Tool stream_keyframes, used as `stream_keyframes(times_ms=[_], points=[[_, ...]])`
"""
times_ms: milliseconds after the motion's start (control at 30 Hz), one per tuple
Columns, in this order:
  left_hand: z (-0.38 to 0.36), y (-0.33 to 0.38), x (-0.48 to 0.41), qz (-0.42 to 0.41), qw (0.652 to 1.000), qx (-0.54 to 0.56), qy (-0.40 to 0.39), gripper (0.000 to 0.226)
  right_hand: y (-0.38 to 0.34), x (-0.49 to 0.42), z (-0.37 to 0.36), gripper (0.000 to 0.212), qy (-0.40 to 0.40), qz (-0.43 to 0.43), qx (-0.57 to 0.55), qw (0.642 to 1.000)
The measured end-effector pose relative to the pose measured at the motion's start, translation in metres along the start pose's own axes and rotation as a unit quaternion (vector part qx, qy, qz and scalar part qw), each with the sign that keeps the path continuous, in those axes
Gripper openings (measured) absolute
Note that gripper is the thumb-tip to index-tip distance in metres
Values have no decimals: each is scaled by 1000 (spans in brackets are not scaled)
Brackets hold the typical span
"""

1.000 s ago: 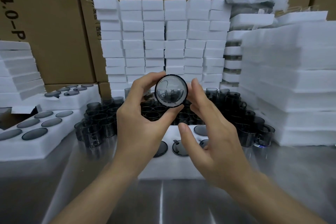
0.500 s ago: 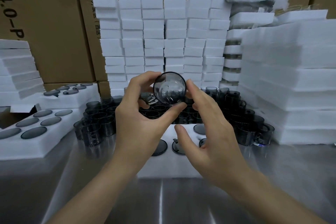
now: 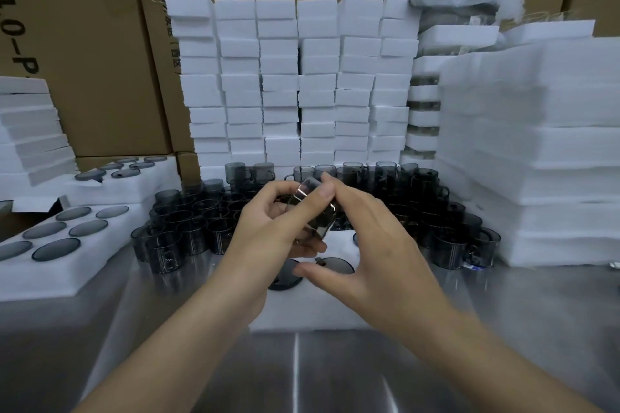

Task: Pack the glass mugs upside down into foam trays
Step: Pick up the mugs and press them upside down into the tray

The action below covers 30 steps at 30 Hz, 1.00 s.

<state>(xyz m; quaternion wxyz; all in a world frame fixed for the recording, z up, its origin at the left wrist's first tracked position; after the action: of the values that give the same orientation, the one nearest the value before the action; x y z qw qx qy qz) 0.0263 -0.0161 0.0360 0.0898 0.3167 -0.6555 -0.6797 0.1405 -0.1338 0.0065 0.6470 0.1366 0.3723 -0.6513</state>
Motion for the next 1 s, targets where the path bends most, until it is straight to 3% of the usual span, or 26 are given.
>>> stream_keyframes(times_ms=[233,300,367,433,533,633,767,933,1000], points=[[-9,-8,1,-10,1000,17,-3,63,13,-3,7,66,27,-37,-28,999],[-7,-5,2,-34,999,14,-22,58,14,-5,11,58,40,-55,-138,988],[-5,-1,3,-73,997,-21,-34,43,12,-9,15,43,34,-77,-286,955],[-3,1,5,-118,989,-85,-37,41,9,-11,18,31,35,-95,-358,928],[-5,-2,6,-160,973,-164,-35,57,4,-13,18,47,6,-134,-423,896],[-5,-1,6,-175,966,-188,-23,67,1,-14,18,51,-19,-144,-434,889],[-3,-2,4,-206,952,-227,-6,69,0,-13,20,42,-2,-147,-432,890],[0,-8,4,-270,903,-333,31,58,1,-7,18,67,75,-136,-301,941],[1,-10,4,-299,872,-386,38,58,-1,-5,17,65,94,-119,-250,956]])
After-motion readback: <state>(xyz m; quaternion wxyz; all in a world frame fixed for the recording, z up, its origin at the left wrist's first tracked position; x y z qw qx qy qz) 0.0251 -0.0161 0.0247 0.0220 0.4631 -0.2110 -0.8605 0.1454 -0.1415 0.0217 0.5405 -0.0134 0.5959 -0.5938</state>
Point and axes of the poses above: each hand's wrist, its own x-axis away from the middle knuckle, its own z-axis out of the back of the hand, y = z × x, the point moved 1 cm from there along -x, towards the middle knuckle, and after that the axes turned 12 degrees about -y, right-handed, at the moved point
